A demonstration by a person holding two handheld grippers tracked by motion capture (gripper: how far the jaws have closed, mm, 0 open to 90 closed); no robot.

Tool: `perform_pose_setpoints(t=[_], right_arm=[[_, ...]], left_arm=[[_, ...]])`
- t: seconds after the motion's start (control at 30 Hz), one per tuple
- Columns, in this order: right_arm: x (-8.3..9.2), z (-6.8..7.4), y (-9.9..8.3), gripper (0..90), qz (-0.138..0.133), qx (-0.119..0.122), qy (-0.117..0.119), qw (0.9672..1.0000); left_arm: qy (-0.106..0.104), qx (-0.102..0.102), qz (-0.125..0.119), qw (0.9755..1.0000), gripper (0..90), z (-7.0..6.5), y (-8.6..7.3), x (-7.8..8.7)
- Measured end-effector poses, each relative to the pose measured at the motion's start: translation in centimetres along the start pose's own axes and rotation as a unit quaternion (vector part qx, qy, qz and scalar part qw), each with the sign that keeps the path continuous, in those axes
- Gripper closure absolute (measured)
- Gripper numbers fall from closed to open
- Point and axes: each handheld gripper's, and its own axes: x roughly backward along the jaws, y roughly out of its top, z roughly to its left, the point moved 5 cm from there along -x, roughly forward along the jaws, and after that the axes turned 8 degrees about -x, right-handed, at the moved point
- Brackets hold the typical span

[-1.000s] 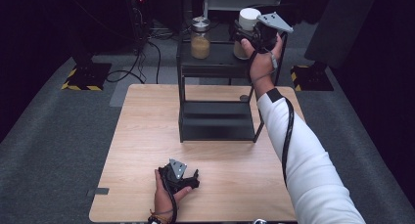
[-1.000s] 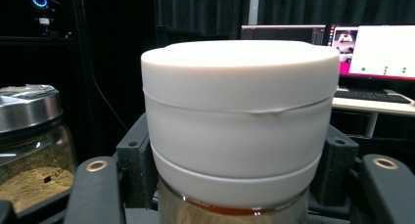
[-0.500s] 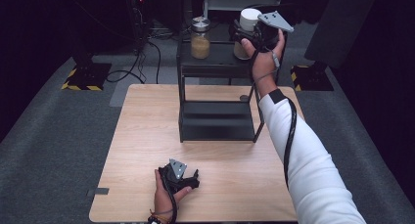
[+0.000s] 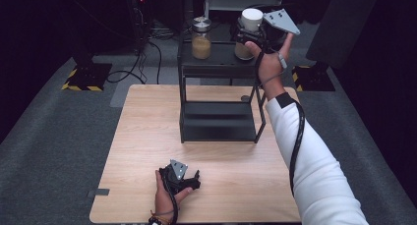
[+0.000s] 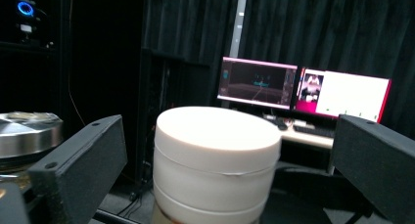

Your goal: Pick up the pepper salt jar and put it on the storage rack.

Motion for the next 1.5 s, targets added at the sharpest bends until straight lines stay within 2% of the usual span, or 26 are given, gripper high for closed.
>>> perform_pose_setpoints(t=[0.27,0.53,0.9,1.17,1.27,1.5], right_arm=[[2.8,-0.1,0.1,0.0,-0.015,0.012,0.007,0.9998],[5.6,-0.1,-0.3,0.0,-0.024,0.017,0.001,0.9996],[9.6,-0.5,-2.6,0.0,-0.027,0.024,0.009,0.9993],[12.7,-1.5,-4.4,0.0,-0.022,0.021,0.01,0.9995],[13.9,-2.0,-5.3,0.0,-0.015,0.007,0.011,0.9998],[16.0,-2.6,-7.2,0.0,-0.003,0.002,0.006,1.0]], left_arm=[[0.0,0.0,0.0,1.0,3.1,0.0,0.0,0.0],[0.001,-0.001,0.0,1.0,3.1,-0.1,0.0,0.0],[0.001,-0.001,-0.001,1.0,3.1,-0.1,0.0,0.0],[0.001,-0.002,0.0,1.0,3.1,0.0,0.0,0.0],[0.001,-0.001,0.0,1.0,3.1,-0.1,0.0,0.0],[0.002,-0.002,-0.001,1.0,3.0,-0.1,0.0,0.0]])
